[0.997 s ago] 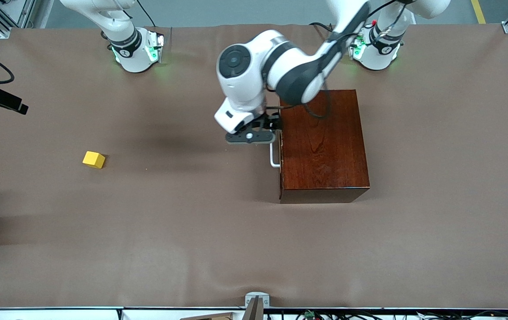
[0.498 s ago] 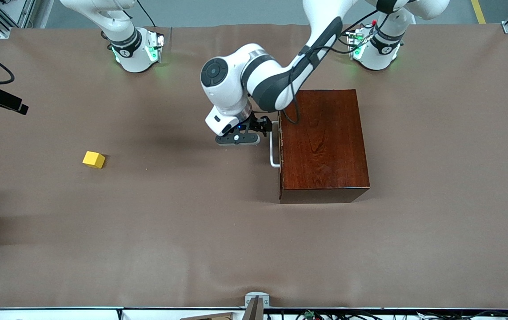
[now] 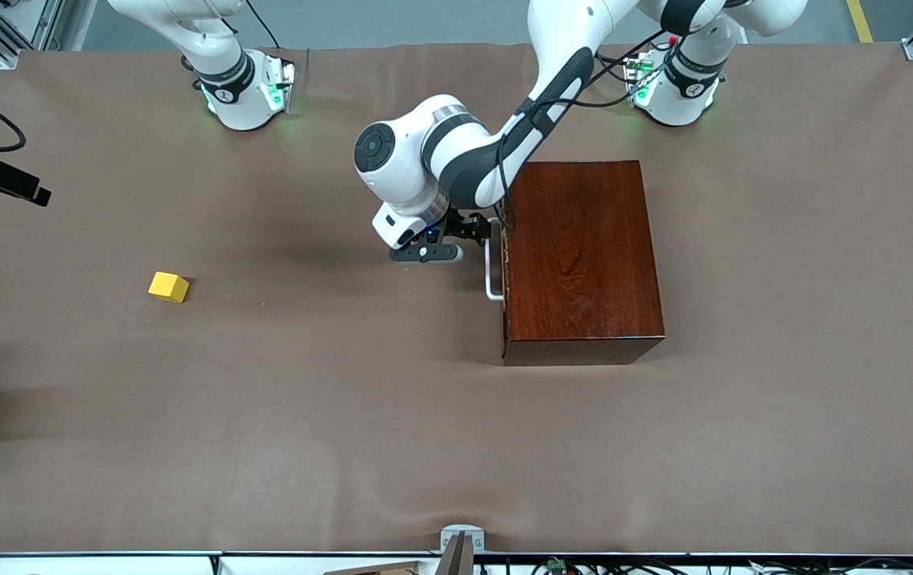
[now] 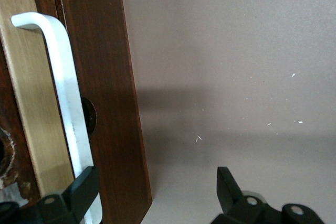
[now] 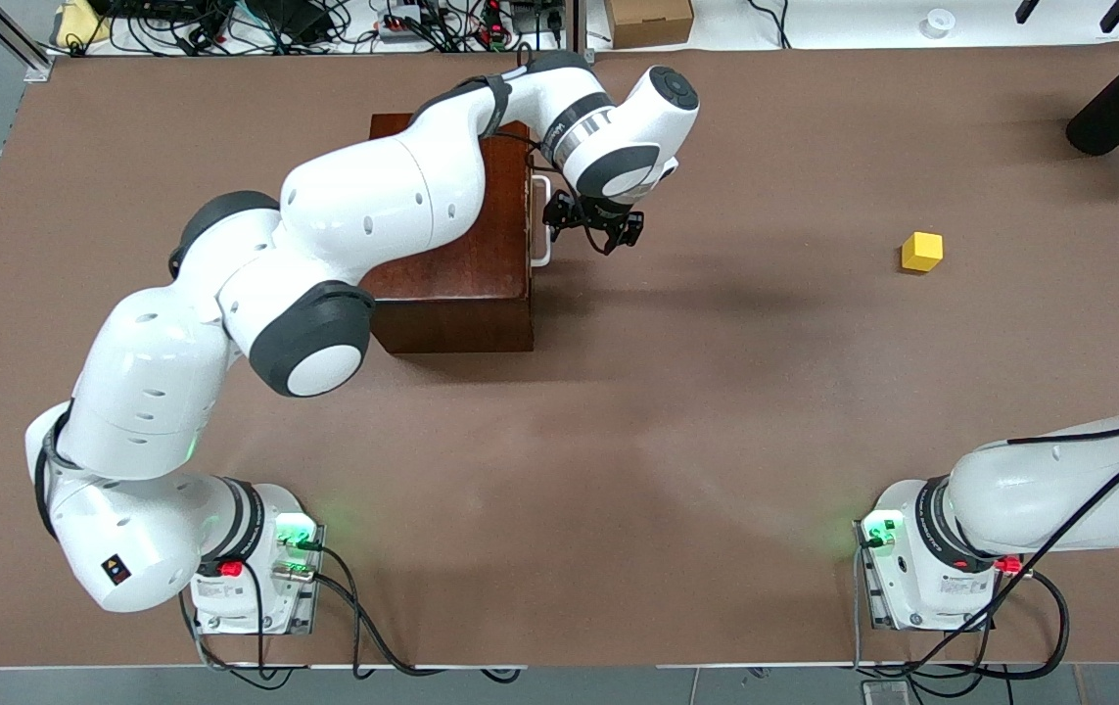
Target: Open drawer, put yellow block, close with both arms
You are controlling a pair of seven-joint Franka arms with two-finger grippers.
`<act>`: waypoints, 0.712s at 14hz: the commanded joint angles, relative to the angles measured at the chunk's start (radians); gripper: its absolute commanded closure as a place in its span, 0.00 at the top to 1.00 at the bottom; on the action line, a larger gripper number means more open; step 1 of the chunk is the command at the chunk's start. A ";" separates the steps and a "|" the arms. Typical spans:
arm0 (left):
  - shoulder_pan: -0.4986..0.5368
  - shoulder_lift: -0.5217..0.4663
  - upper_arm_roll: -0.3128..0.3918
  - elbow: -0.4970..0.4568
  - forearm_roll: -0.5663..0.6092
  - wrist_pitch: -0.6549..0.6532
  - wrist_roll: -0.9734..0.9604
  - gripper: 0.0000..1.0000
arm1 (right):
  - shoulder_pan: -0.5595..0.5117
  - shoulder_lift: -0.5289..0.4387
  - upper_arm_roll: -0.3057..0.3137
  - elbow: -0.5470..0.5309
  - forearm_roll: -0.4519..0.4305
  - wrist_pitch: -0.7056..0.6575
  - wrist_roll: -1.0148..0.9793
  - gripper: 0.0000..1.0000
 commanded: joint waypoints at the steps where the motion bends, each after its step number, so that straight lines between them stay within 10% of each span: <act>1: -0.008 -0.005 0.012 0.029 0.059 -0.048 0.015 1.00 | -0.002 0.004 0.007 0.009 -0.002 -0.008 0.004 1.00; 10: -0.007 -0.005 0.029 0.026 0.061 -0.038 0.012 1.00 | -0.010 0.013 0.007 0.007 -0.002 -0.008 0.003 1.00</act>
